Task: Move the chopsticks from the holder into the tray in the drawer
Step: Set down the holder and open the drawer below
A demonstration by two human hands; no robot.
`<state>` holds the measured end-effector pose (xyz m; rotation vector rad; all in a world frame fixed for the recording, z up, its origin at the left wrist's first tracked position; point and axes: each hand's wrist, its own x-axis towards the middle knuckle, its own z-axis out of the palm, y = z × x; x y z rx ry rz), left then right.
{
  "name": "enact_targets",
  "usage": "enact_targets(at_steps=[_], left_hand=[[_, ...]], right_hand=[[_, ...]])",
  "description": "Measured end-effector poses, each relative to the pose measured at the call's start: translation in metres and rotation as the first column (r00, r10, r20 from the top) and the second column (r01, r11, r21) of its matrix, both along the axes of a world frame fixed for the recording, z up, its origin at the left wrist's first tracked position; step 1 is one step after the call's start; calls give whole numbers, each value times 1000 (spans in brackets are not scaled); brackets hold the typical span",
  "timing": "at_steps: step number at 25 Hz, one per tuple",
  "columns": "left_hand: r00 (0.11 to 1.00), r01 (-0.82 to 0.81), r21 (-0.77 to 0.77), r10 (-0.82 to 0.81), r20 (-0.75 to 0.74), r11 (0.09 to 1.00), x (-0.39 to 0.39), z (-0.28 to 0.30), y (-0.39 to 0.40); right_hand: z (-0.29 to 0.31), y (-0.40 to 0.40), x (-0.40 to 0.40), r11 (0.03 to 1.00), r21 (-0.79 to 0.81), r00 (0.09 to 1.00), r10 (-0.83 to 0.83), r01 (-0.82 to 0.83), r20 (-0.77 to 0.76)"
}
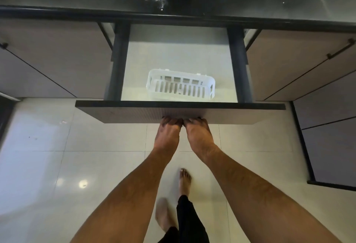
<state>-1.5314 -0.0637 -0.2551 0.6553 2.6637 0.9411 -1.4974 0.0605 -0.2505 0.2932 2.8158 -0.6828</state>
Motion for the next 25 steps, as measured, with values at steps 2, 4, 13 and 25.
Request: enact_targets(at_steps=[2, 4, 13, 25], left_hand=[[999, -48, 81, 48, 7, 996, 14, 0, -7], [992, -76, 122, 63, 107, 990, 30, -1, -9], [995, -56, -7, 56, 77, 998, 68, 7, -24], [795, 230, 53, -157, -586, 972, 38, 103, -33]], right_hand=[[-5, -8, 18, 994, 112, 1000, 10, -13, 27], [-7, -13, 32, 985, 168, 999, 33, -37, 28], [1, -27, 65, 961, 257, 992, 85, -105, 89], [104, -5, 64, 976, 170, 810, 208, -136, -548]])
